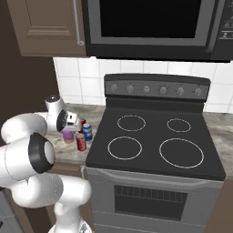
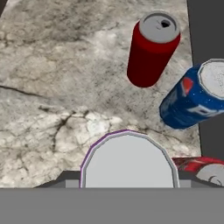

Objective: Four empty soda cans are scattered around the kitchen. Gather all the cans and cluster them next to the stove for recycling.

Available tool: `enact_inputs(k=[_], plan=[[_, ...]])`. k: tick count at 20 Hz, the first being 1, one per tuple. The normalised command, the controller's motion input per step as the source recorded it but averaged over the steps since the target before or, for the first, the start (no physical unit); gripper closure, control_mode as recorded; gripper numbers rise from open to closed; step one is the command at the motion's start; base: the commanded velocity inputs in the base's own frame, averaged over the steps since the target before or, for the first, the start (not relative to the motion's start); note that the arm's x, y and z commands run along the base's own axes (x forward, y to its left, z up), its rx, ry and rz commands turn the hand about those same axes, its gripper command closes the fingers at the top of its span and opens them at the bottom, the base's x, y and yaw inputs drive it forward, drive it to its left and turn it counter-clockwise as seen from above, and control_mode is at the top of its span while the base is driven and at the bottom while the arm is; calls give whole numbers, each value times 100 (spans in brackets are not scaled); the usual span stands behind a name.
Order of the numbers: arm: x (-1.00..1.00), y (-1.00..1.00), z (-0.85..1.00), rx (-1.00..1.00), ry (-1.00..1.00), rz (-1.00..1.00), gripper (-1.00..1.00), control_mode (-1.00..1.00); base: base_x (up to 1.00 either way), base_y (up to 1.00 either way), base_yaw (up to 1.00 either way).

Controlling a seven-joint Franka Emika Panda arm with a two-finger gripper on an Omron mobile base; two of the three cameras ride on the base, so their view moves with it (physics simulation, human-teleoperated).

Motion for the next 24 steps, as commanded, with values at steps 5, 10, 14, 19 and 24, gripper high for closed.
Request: enact_inputs(k=[5,10,14,19,24], plan=[[25,1,-22,0,0,0,100,-100,0,0,0],[19,0,-23,0,0,0,100,-100,0,0,0],[18,5,-25,0,0,0,100,-100,0,0,0],[16,6,-24,0,0,0,100,-100,0,0,0],[8,4,-25,-1,0,0,100,-100,0,0,0]])
